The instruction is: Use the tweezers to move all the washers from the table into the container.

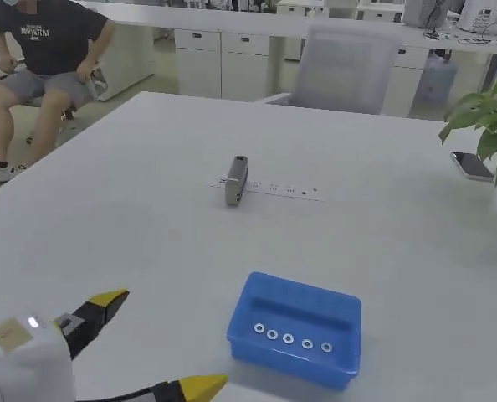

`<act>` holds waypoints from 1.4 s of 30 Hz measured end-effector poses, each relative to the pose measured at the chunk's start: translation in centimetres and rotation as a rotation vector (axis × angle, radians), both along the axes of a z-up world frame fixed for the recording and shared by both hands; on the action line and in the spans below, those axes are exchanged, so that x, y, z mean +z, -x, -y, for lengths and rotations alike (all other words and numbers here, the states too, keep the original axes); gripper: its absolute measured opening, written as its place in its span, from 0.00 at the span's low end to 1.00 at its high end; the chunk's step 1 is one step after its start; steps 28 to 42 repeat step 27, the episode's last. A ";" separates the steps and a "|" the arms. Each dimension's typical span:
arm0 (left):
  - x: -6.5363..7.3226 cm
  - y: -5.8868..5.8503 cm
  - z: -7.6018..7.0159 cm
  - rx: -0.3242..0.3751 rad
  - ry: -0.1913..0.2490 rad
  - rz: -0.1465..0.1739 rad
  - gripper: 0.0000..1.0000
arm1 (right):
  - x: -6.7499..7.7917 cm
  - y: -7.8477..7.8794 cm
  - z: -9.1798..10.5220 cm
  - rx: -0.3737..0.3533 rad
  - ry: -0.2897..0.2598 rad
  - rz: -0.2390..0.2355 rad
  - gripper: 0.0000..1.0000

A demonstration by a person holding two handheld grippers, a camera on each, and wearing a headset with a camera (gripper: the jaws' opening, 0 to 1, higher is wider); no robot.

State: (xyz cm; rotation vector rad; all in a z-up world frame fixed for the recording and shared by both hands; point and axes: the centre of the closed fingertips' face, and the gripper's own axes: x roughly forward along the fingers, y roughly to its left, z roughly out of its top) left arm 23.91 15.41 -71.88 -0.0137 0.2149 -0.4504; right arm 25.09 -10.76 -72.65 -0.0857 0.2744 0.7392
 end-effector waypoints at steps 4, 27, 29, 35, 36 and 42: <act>0.7 -0.1 1.1 0.011 0.150 0.014 0.99 | 0.4 -0.3 0.2 -0.030 -0.035 0.011 0.99; 0.0 -0.5 0.5 0.034 0.151 0.018 0.97 | 1.0 -1.5 2.6 -0.147 -0.007 0.113 0.99; 0.0 -0.5 0.5 0.034 0.151 0.018 0.97 | 1.0 -1.5 2.6 -0.147 -0.007 0.113 0.99; 0.0 -0.5 0.5 0.034 0.151 0.018 0.97 | 1.0 -1.5 2.6 -0.147 -0.007 0.113 0.99; 0.0 -0.5 0.5 0.034 0.151 0.018 0.97 | 1.0 -1.5 2.6 -0.147 -0.007 0.113 0.99; 0.0 -0.5 0.5 0.034 0.151 0.018 0.97 | 1.0 -1.5 2.6 -0.147 -0.007 0.113 0.99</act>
